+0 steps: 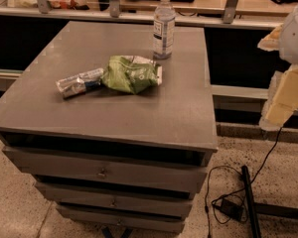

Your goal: Knock blue plastic bottle over

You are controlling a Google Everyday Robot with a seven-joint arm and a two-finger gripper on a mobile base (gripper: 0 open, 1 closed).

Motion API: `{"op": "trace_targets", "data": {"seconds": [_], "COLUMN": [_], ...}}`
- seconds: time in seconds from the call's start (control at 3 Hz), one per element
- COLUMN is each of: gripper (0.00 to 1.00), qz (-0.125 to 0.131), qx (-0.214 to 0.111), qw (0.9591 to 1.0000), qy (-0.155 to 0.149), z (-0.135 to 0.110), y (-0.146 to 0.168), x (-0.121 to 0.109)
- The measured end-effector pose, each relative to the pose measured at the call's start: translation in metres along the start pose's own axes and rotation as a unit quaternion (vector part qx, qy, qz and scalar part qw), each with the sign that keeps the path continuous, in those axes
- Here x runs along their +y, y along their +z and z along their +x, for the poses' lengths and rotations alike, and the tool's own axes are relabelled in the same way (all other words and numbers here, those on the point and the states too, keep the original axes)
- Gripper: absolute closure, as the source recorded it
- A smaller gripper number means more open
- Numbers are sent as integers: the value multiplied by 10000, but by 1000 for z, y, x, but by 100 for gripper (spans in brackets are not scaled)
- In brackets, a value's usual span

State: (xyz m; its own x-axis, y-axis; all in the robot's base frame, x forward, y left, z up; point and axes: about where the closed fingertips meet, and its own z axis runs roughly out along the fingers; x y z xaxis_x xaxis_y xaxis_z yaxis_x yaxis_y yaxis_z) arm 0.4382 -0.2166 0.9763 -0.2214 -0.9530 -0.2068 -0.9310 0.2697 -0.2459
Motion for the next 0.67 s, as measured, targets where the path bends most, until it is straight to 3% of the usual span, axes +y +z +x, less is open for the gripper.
{"op": "trace_targets", "data": {"seconds": [0.33, 0.67], "gripper": [0, 0], "qz": [1, 216], "qx": [0, -335], "qw": [10000, 9991], "qy": [0, 174], "z": [0, -9], "y": [0, 1], "x": [0, -16]}}
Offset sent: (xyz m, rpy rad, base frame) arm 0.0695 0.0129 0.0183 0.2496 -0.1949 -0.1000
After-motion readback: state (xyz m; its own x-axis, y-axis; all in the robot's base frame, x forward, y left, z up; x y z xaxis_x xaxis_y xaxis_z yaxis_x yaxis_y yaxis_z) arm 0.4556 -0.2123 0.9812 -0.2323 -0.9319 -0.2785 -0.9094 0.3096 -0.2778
